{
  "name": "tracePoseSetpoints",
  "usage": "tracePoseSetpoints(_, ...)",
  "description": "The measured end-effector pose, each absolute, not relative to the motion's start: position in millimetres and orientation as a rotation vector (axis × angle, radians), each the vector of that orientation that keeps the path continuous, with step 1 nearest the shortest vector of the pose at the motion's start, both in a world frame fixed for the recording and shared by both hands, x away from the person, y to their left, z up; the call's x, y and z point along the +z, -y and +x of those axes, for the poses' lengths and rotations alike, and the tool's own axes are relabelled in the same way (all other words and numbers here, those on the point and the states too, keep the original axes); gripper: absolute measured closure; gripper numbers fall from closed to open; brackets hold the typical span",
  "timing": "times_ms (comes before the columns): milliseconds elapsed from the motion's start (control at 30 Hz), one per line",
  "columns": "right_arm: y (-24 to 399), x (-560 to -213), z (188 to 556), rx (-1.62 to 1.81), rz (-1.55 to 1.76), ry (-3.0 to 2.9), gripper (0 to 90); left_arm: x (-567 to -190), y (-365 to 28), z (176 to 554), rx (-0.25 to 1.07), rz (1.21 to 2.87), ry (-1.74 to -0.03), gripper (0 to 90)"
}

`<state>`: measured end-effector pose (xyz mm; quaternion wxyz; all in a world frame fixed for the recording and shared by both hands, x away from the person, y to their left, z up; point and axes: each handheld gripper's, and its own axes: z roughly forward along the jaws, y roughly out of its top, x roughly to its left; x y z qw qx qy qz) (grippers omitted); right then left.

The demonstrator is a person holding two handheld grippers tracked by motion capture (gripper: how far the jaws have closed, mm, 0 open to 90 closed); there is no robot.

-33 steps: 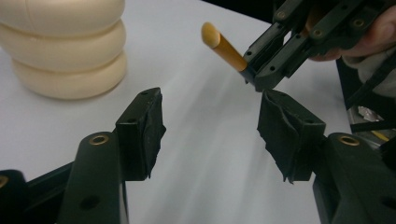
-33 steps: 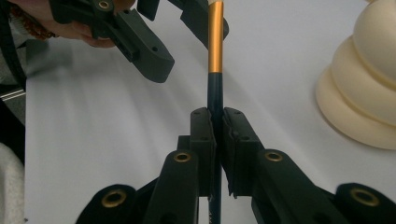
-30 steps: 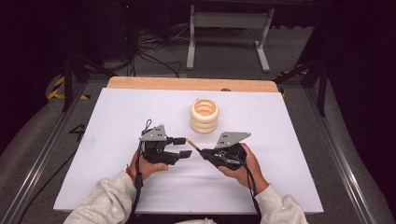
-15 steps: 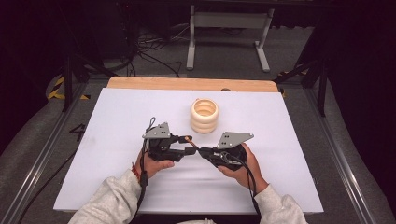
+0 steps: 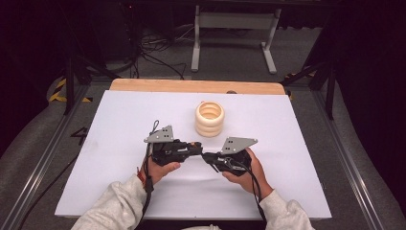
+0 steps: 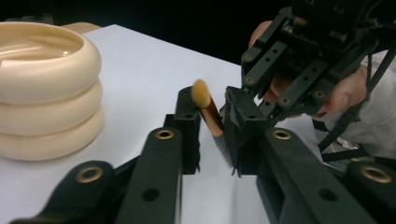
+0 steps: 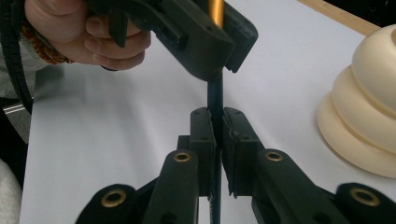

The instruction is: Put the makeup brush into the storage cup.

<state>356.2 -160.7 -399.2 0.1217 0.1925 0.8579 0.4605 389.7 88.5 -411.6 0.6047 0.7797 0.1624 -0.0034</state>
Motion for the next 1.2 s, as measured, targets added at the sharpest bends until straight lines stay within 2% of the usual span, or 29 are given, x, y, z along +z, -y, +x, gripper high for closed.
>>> tracePoseSetpoints(67, 161, -400, 356, 1.358, 0.561, -2.496, 90.0, -411, -88, 389, 0.005, 1.807, -0.379, 83.3)
tracePoseSetpoints(367, 160, -402, 357, 1.349, 0.559, -2.509, 89.1, -410, -85, 389, 0.037, 1.82, -0.359, 83.8)
tracePoseSetpoints(933, 194, -403, 342, 1.342, 0.546, -2.472, 62.2, -394, -98, 394, 0.14, 1.79, -0.353, 83.9)
tracePoseSetpoints(967, 202, -405, 338, 1.324, 0.546, -2.465, 58.2, -391, -101, 395, 0.153, 1.788, -0.353, 83.9)
tracePoseSetpoints(1200, 228, -415, 329, 1.288, 0.596, -2.463, 50.9, -386, -108, 401, 0.18, 1.786, -0.356, 84.0)
